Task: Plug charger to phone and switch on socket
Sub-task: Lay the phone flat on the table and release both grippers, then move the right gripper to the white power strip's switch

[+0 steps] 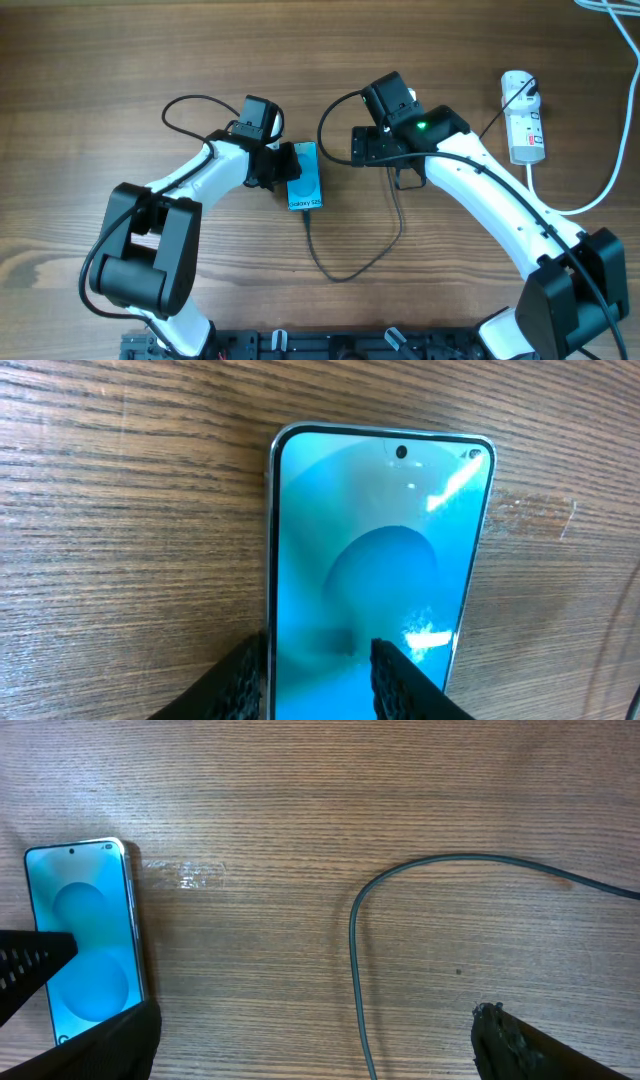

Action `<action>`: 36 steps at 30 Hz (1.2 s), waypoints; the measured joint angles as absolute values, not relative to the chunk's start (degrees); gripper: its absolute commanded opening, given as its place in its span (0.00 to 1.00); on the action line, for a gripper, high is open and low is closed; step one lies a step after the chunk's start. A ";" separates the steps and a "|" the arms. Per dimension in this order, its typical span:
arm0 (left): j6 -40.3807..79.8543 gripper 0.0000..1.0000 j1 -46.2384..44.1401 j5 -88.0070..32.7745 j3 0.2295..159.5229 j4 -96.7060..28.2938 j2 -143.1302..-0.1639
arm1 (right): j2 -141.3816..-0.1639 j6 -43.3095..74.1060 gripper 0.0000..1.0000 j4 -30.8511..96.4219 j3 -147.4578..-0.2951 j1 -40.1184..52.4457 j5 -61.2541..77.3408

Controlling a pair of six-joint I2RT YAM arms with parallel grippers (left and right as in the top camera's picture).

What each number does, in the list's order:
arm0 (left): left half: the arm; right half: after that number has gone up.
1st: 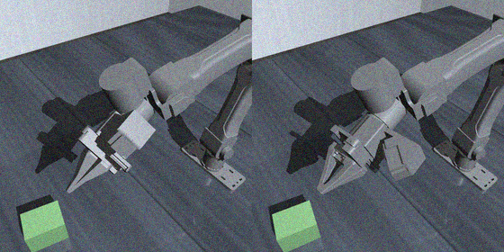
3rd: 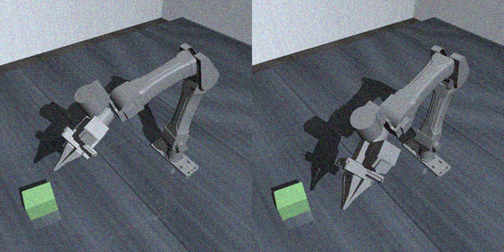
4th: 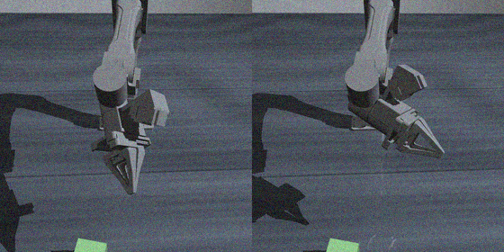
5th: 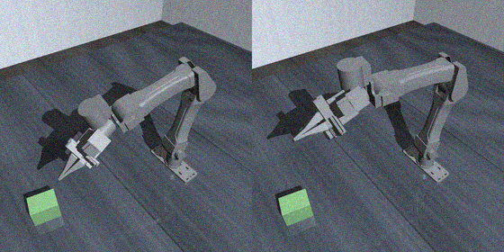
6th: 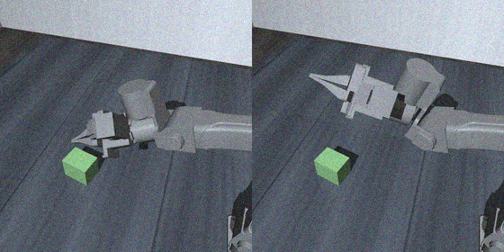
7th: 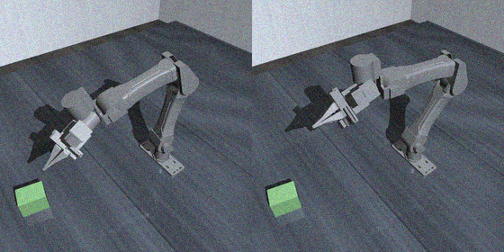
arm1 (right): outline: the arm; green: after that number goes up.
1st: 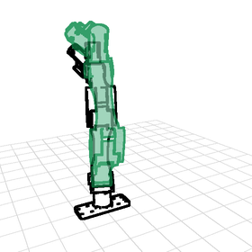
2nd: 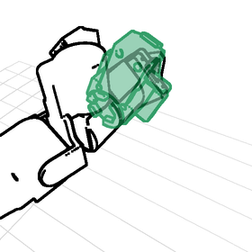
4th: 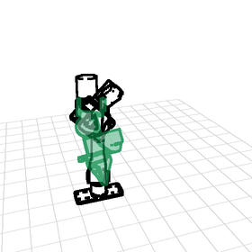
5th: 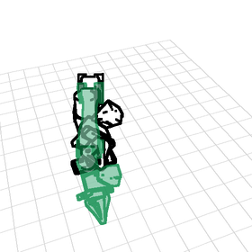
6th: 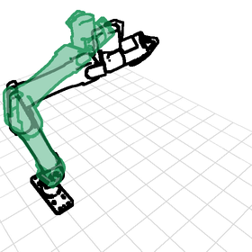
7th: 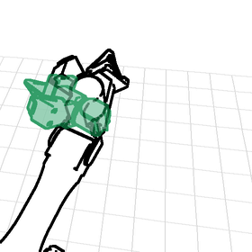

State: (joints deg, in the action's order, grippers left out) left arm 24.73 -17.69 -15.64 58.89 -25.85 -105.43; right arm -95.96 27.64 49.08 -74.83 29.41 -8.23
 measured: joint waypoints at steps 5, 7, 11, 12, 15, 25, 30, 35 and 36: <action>24.73 0.31 -17.67 -14.44 58.89 -25.87 -105.43 | -95.96 27.64 1.00 49.28 -74.83 29.41 -8.21; 24.73 0.31 -17.37 -14.20 58.89 -25.91 -105.45 | -95.96 27.66 1.00 49.21 -74.83 29.41 -8.21; 24.73 0.31 -14.00 -14.37 58.89 -26.61 -105.43 | -95.96 27.64 1.00 49.08 -74.83 29.41 -8.21; 24.73 0.31 -13.08 -14.48 58.89 -26.81 -105.43 | -95.96 27.64 1.00 49.08 -74.83 29.41 -8.21; 24.75 0.32 -8.05 -14.90 59.02 -28.08 -105.43 | -95.96 27.64 1.00 49.06 -74.83 29.41 -8.21; 24.45 0.04 -0.60 -14.35 59.24 -31.31 -105.23 | -95.96 27.99 0.04 48.90 -74.83 29.41 -8.21; 24.82 0.25 -0.58 -14.11 59.11 -32.14 -105.27 | -95.96 27.40 0.04 47.79 -75.24 29.17 -8.21; 24.29 0.19 -0.58 -14.39 59.37 -33.28 -105.16 | -91.57 20.99 0.04 48.21 -76.97 28.03 -9.45; 24.12 0.19 -0.58 -14.41 59.37 -33.74 -105.16 | -90.00 20.49 0.10 48.49 -77.14 27.92 -9.96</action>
